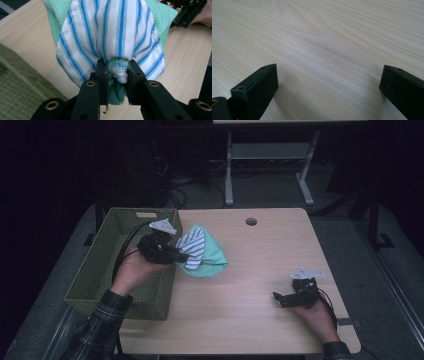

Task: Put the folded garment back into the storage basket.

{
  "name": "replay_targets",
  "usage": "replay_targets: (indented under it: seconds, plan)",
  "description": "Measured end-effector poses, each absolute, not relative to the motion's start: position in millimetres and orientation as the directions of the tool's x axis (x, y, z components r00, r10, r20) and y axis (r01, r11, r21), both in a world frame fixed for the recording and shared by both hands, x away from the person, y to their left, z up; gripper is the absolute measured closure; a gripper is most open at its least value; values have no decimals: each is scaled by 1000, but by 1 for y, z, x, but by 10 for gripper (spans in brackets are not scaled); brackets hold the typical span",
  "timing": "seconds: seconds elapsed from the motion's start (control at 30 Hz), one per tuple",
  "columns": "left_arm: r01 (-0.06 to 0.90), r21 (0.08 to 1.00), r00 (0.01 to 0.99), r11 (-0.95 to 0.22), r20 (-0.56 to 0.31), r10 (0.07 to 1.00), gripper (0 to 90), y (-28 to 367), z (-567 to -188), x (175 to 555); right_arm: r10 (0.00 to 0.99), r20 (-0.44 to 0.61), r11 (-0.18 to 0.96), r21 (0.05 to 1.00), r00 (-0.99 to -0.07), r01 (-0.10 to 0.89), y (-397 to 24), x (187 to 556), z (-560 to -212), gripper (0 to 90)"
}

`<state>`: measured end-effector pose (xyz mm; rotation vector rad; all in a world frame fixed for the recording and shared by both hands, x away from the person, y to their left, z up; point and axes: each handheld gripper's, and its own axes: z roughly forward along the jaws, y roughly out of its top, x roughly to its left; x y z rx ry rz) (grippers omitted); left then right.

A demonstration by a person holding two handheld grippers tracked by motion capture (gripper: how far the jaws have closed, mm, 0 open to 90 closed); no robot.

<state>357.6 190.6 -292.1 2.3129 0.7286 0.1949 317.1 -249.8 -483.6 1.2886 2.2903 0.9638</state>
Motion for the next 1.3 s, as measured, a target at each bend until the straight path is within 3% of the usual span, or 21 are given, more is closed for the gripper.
replay_targets:
  seconds: [1.3]
  plan:
    - [592, 688, 635, -420, -78, 769, 744, 306, -282, 356, 847, 33, 358, 703, -530, 615, -250, 317, -484, 14]
